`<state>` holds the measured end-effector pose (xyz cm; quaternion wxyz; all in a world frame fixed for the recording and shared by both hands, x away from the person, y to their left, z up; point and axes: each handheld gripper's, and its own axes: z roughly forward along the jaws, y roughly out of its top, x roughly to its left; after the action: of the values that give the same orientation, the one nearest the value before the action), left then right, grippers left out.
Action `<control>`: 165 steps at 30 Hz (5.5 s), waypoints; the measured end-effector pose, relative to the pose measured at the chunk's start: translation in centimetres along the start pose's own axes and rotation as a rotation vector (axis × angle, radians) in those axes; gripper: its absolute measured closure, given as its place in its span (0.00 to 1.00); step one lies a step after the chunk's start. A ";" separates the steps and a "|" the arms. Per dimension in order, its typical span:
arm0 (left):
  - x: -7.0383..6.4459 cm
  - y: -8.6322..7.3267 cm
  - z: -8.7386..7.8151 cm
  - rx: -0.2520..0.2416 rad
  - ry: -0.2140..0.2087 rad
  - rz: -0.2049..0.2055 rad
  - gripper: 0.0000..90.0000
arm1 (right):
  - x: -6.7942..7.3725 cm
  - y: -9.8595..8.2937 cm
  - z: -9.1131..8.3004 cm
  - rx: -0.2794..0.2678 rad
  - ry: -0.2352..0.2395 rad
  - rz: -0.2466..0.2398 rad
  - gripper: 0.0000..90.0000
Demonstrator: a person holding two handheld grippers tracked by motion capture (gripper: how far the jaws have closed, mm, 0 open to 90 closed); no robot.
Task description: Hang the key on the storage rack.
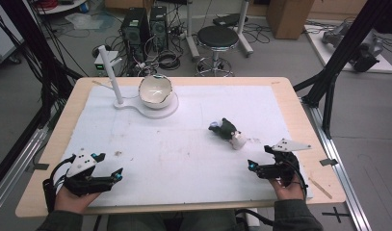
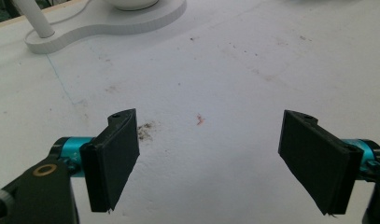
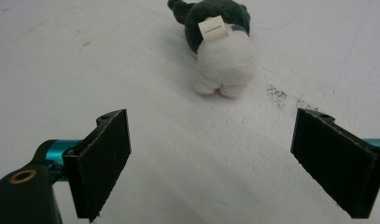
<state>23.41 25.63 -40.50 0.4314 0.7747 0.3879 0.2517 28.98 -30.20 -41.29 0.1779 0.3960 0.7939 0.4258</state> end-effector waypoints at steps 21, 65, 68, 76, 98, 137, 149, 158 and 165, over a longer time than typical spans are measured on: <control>0.1 0.0 0.1 -0.003 0.005 -0.006 0.23 | -0.8 4.6 0.3 0.048 0.008 -0.032 0.12; 0.2 0.1 0.6 -0.001 0.000 -0.008 0.23 | -2.3 12.0 6.7 0.231 0.060 -0.060 0.12; 0.2 0.1 0.6 0.000 -0.001 -0.004 0.23 | -2.4 12.0 7.3 0.250 0.066 -0.052 0.12; 0.1 0.1 0.6 0.002 -0.004 -0.004 0.23 | -2.4 11.3 9.0 0.293 0.065 -0.032 0.13; 0.2 0.1 0.7 0.004 -0.009 0.000 0.23 | -2.4 10.5 11.1 0.371 0.080 -0.048 0.24; 0.3 0.1 0.7 -0.002 -0.010 -0.006 0.23 | -2.7 9.9 11.2 0.364 0.091 -0.081 0.53; 0.3 0.1 0.7 0.000 -0.012 -0.002 0.23 | -2.3 10.7 10.0 0.321 0.129 -0.089 0.53; 0.3 0.1 0.7 -0.002 -0.011 -0.003 0.23 | -1.2 12.0 9.6 0.292 0.180 -0.105 0.53; 0.3 0.1 0.7 -0.003 -0.012 -0.003 0.23 | -0.7 12.7 9.6 0.273 0.203 -0.114 0.53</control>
<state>24.15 25.48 -40.74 0.4354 0.7747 0.3863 0.2470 41.46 -21.52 -36.48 0.0653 0.3257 0.8793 0.3413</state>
